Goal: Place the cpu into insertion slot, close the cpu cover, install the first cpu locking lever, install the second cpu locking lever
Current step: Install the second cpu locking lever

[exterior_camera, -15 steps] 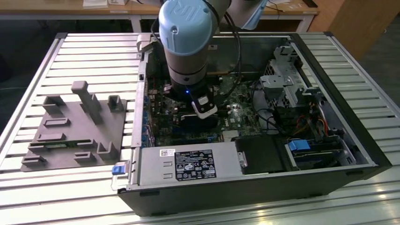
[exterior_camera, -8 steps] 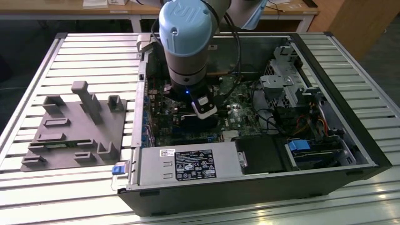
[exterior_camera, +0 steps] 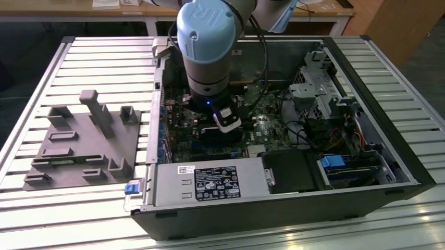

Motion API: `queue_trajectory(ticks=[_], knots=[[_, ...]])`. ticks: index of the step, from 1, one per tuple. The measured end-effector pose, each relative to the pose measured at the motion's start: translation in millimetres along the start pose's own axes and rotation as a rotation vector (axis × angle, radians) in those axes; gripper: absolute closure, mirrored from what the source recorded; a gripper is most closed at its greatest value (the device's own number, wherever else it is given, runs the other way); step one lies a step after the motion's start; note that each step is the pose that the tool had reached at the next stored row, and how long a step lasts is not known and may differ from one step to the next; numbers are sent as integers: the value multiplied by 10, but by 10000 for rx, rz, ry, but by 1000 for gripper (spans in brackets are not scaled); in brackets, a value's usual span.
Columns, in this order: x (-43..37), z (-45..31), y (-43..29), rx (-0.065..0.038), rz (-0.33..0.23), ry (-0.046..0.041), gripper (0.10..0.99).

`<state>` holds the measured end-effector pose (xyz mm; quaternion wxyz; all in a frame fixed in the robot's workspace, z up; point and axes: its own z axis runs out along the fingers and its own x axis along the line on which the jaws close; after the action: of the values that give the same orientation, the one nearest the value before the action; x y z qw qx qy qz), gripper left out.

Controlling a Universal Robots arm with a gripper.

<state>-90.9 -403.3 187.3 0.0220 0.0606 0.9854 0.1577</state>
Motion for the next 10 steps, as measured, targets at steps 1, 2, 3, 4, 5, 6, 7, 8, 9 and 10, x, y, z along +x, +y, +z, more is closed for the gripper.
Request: queue_trajectory(ticks=[1, 2, 3, 4, 5, 6, 7, 8, 9, 10], knots=[[0, -6, 3, 13, -1, -3, 984], [0, -17, 5, 39, -2, -4, 984], [-1, -27, 9, 51, -3, -7, 984], [-1, -40, 13, 75, -5, -9, 984], [-1, -53, 17, 93, -5, -10, 984], [-2, -66, 22, 101, -6, -10, 984], [-2, -80, 26, 104, -6, -11, 984], [-2, -98, 32, 106, -6, -11, 984], [-3, -120, 39, 107, -6, -12, 984], [-4, -142, 46, 111, -4, -13, 984]])
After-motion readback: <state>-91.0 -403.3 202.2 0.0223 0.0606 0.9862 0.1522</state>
